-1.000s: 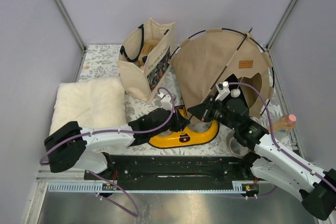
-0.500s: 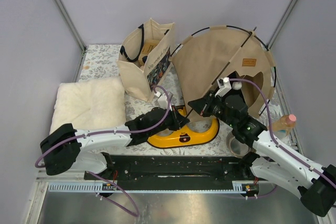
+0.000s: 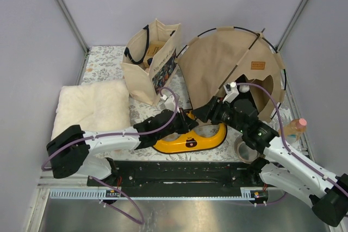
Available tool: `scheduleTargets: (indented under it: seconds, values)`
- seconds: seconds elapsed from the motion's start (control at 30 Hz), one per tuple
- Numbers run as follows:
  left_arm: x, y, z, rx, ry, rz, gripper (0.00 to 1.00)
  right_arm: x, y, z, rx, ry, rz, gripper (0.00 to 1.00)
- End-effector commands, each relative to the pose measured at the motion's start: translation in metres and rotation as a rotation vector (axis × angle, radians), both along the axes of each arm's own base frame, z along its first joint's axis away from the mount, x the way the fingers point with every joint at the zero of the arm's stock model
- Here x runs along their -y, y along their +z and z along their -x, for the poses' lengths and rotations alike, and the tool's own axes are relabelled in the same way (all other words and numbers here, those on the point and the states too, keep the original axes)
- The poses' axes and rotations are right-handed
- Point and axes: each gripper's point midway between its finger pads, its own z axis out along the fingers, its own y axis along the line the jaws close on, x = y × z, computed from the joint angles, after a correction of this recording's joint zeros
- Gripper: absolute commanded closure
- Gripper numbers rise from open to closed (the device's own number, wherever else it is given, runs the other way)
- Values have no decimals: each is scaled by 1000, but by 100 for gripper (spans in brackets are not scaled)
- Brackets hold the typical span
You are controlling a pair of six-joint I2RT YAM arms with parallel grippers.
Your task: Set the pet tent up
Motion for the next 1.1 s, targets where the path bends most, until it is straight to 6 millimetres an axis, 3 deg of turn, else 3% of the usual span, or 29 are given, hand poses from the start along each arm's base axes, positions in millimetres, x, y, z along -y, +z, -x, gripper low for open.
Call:
scheduleTargets:
  seconds: [0.0, 0.23, 0.53, 0.77, 1.07]
  values:
    - [17, 29, -12, -13, 32, 123, 100, 13, -4, 9, -28, -11, 34, 31]
    - [27, 29, -18, -21, 32, 121, 100, 20, 0, 21, 20, 11, 20, 19]
    - [35, 25, -13, -34, -11, 118, 100, 26, 14, 25, 253, 20, -45, 37]
    - [34, 27, -13, -26, -10, 107, 100, 31, 19, 22, 321, -7, -70, 51]
    - [35, 26, -14, -26, -14, 99, 100, 16, 11, 23, 293, 54, -94, 49]
